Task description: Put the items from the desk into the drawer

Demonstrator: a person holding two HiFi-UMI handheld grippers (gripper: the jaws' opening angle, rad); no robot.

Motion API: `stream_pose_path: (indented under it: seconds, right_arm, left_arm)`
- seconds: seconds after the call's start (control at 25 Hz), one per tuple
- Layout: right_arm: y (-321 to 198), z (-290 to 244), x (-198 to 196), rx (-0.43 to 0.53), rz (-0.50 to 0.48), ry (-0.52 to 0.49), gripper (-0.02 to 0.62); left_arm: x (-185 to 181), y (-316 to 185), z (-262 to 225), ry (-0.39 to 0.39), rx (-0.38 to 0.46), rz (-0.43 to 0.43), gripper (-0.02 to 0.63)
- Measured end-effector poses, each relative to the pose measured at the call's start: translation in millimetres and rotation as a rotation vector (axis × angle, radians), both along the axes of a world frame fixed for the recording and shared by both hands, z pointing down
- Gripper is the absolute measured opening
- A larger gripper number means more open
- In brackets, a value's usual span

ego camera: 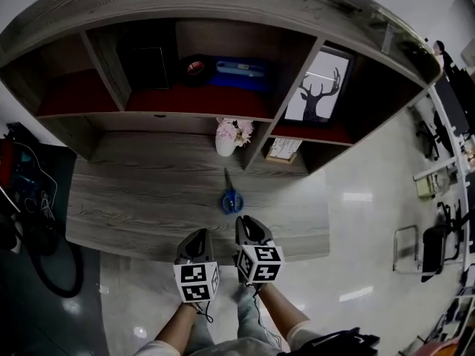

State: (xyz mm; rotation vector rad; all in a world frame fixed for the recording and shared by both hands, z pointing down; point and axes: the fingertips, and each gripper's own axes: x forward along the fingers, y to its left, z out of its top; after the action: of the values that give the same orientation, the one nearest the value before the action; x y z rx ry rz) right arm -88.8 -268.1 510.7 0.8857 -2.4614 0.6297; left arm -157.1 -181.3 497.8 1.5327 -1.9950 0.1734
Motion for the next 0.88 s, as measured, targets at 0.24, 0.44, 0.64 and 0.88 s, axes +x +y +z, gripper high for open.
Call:
stream_pose_path:
  seconds: [0.24,0.44,0.64,0.88]
  right_arm:
    - [-11.5,20.1,-15.6,-0.014,-0.011,0.029,0.067]
    - [-21.1,37.0,-27.5,-0.020,-0.027,0.064,0.072]
    - [-28.0,55.7,-33.8,-0.034,-0.037,0.108,0.080]
    - [-32.8,73.7,-37.9,-0.034,-0.054,0.162,0.086]
  left_arm:
    - [-9.5,-6.7,19.9,0.007,-0.022,-0.001,-0.002]
    - [-15.8,-13.5,33.0,0.021,-0.030,0.001,-0.002]
    - [-22.4,-15.8,47.6,0.039,-0.038,-0.008,-0.002]
    - [-27.5,-17.6,61.1,0.049,-0.049,-0.005,-0.002]
